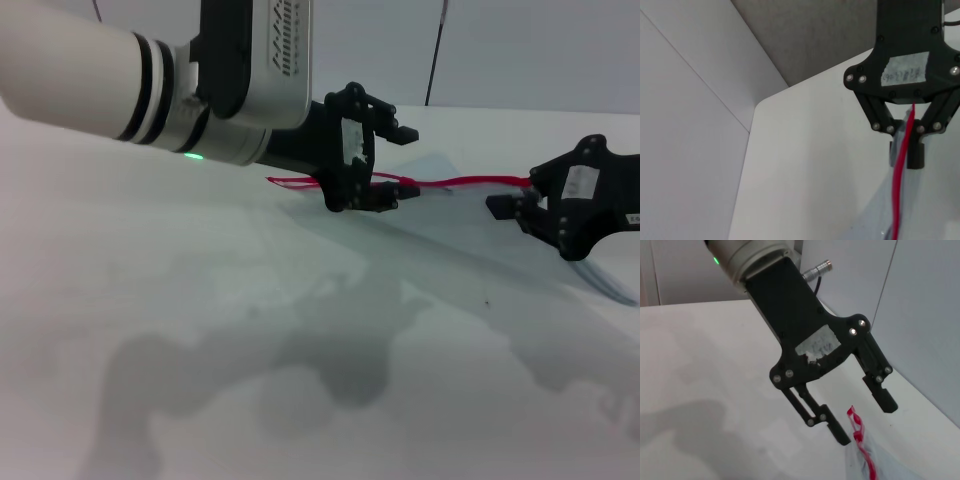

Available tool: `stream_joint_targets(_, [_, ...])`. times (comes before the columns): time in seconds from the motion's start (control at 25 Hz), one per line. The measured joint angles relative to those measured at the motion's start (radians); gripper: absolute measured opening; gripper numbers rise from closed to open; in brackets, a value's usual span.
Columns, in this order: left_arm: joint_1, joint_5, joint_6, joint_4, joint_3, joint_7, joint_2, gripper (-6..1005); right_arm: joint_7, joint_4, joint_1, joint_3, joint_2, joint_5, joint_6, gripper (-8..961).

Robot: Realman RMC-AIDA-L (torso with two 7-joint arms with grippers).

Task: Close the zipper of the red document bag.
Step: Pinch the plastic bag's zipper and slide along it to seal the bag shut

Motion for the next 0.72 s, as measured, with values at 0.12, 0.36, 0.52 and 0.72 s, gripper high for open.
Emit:
stream_joint_targets(0.12, [0.02, 0.001, 0.012, 0.01, 0.013, 0.004, 0.0, 538, -0.001, 0.004, 0.001, 0.001, -0.001, -0.002, 0.0, 48])
stream_joint_targets(0.36, [0.039, -0.009, 0.031, 0.007, 0.011, 0.037, 0.0, 538, -0.006, 0.009, 0.003, 0.002, -0.001, -0.003, 0.001, 47])
stream_joint_targets(0.52, [0.05, -0.009, 0.042, 0.007, 0.013, 0.042, 0.0, 537, -0.006, 0.01, 0.003, -0.001, -0.001, -0.003, 0.001, 47])
stream_joint_targets(0.72, [0.054, -0.027, 0.043, 0.012, 0.013, 0.061, -0.002, 537, -0.008, 0.015, 0.005, -0.001, -0.001, -0.004, 0.001, 47])
